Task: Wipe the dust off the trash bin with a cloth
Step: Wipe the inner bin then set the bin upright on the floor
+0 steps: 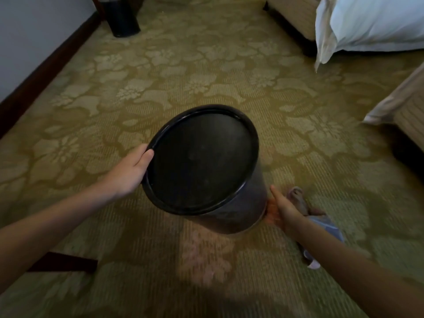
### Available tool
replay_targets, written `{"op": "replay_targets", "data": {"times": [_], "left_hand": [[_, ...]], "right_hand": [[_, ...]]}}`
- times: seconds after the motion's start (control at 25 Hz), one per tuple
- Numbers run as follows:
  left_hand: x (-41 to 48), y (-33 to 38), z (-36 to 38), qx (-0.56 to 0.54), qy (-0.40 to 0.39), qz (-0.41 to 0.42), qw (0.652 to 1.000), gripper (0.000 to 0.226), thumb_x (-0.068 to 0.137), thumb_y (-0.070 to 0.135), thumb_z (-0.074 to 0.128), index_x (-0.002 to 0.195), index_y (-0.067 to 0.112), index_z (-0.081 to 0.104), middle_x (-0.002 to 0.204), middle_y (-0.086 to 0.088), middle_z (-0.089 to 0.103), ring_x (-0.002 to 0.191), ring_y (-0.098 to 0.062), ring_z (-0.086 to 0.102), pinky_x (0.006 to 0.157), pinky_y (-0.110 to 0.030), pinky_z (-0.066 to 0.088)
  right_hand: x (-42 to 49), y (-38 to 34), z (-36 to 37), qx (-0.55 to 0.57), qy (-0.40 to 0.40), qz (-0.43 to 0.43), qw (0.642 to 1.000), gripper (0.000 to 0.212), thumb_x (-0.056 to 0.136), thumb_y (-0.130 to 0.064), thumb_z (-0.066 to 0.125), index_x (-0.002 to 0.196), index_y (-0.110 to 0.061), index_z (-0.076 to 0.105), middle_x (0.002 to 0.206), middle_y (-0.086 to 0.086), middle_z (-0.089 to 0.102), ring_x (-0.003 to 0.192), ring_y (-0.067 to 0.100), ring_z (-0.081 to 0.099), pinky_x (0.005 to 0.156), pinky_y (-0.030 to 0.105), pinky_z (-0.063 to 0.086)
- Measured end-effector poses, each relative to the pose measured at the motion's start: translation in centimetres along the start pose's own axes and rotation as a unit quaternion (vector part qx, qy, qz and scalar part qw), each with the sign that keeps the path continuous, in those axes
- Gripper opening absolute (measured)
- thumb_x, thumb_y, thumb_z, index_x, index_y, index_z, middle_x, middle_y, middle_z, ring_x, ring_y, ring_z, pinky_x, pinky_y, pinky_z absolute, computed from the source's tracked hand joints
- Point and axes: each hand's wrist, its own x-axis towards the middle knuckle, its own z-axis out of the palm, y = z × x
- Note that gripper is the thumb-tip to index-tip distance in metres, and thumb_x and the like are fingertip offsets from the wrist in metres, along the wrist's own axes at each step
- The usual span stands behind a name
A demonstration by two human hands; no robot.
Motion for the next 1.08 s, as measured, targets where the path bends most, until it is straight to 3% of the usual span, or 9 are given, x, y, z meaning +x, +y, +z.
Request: {"op": "replay_targets", "data": {"times": [0.12, 0.24, 0.48, 0.56, 0.72, 0.8, 0.88, 0.96, 1.08], "left_hand": [[-1.2, -2.2, -0.9, -0.049, 0.036, -0.056, 0.997, 0.023, 0.106, 0.032, 0.028, 0.123, 0.032, 0.044, 0.124, 0.007, 0.050, 0.122, -0.017, 0.048, 0.096, -0.038, 0.041], [-1.5, -4.7, -1.0, -0.132, 0.040, -0.157, 0.978, 0.045, 0.105, 0.038, 0.026, 0.144, 0.020, 0.038, 0.134, 0.008, 0.046, 0.129, -0.016, 0.043, 0.112, -0.048, 0.034], [-1.0, -8.2, 0.1, -0.402, -0.005, -0.338, 0.851, 0.071, 0.090, 0.070, 0.036, 0.113, 0.010, 0.065, 0.117, -0.022, 0.066, 0.109, -0.039, 0.062, 0.099, -0.052, 0.048], [-0.8, -8.5, 1.9, -0.437, -0.040, -0.329, 0.836, 0.072, 0.088, 0.069, 0.043, 0.120, 0.008, 0.065, 0.125, -0.020, 0.065, 0.114, -0.038, 0.063, 0.100, -0.054, 0.048], [0.8, -5.9, 5.3, -0.452, -0.055, -0.283, 0.844, 0.053, 0.103, 0.039, 0.036, 0.087, 0.013, 0.079, 0.092, -0.011, 0.077, 0.071, -0.025, 0.075, 0.057, -0.033, 0.061], [2.0, -5.9, 6.4, -0.453, -0.059, -0.277, 0.845, 0.052, 0.101, 0.045, 0.039, 0.090, 0.014, 0.079, 0.112, -0.017, 0.072, 0.081, -0.030, 0.073, 0.066, -0.038, 0.061], [2.5, -5.3, 6.6, -0.434, -0.068, -0.309, 0.843, 0.058, 0.097, 0.053, 0.041, 0.086, 0.011, 0.080, 0.104, -0.018, 0.074, 0.079, -0.032, 0.073, 0.065, -0.039, 0.060], [3.2, -5.0, 6.2, -0.439, -0.072, -0.307, 0.841, 0.063, 0.100, 0.047, 0.036, 0.073, 0.010, 0.080, 0.090, -0.018, 0.073, 0.067, -0.029, 0.073, 0.056, -0.034, 0.059], [4.2, -3.2, 4.5, -0.444, -0.031, -0.269, 0.854, 0.067, 0.094, 0.067, 0.027, 0.094, 0.019, 0.074, 0.104, -0.012, 0.071, 0.094, -0.031, 0.066, 0.081, -0.040, 0.051]], "right_hand": [[-1.2, -0.7, 2.4, 0.056, -0.037, -0.020, 0.998, 0.050, 0.098, -0.055, 0.043, 0.102, -0.014, 0.071, 0.095, 0.008, 0.075, 0.083, 0.022, 0.071, 0.072, 0.031, 0.054], [-2.5, -1.7, 4.9, 0.142, -0.059, -0.048, 0.987, 0.051, 0.105, -0.038, 0.036, 0.101, -0.011, 0.078, 0.113, 0.011, 0.072, 0.099, 0.023, 0.072, 0.074, 0.032, 0.060], [-8.4, -6.8, 7.6, 0.161, -0.074, -0.089, 0.980, 0.059, 0.101, -0.053, 0.030, 0.108, -0.011, 0.070, 0.103, 0.011, 0.074, 0.089, 0.025, 0.073, 0.073, 0.035, 0.057], [-10.6, -9.8, 7.6, 0.136, -0.061, -0.108, 0.983, 0.064, 0.099, -0.058, 0.029, 0.107, -0.009, 0.069, 0.097, 0.011, 0.075, 0.084, 0.026, 0.074, 0.069, 0.035, 0.058], [-10.6, -12.8, 6.8, 0.107, -0.015, -0.111, 0.988, 0.060, 0.100, -0.055, 0.034, 0.098, -0.005, 0.066, 0.085, 0.014, 0.075, 0.088, 0.031, 0.069, 0.075, 0.041, 0.052], [-9.5, -12.2, 6.9, 0.120, -0.009, -0.094, 0.988, 0.040, 0.097, -0.042, 0.045, 0.089, -0.009, 0.066, 0.076, 0.010, 0.070, 0.075, 0.027, 0.066, 0.063, 0.035, 0.053], [-7.2, -11.1, 6.8, 0.101, 0.038, -0.117, 0.987, 0.020, 0.086, -0.026, 0.055, 0.084, -0.011, 0.069, 0.073, 0.007, 0.068, 0.071, 0.025, 0.065, 0.060, 0.036, 0.057], [-5.4, -10.8, 7.4, 0.074, 0.060, -0.138, 0.986, 0.024, 0.086, -0.020, 0.057, 0.101, -0.007, 0.071, 0.086, 0.011, 0.073, 0.078, 0.028, 0.071, 0.068, 0.045, 0.060], [-4.2, -12.0, 8.0, 0.067, 0.063, -0.144, 0.985, 0.024, 0.087, -0.020, 0.059, 0.104, -0.004, 0.063, 0.074, 0.010, 0.071, 0.061, 0.022, 0.071, 0.056, 0.037, 0.058]]}}
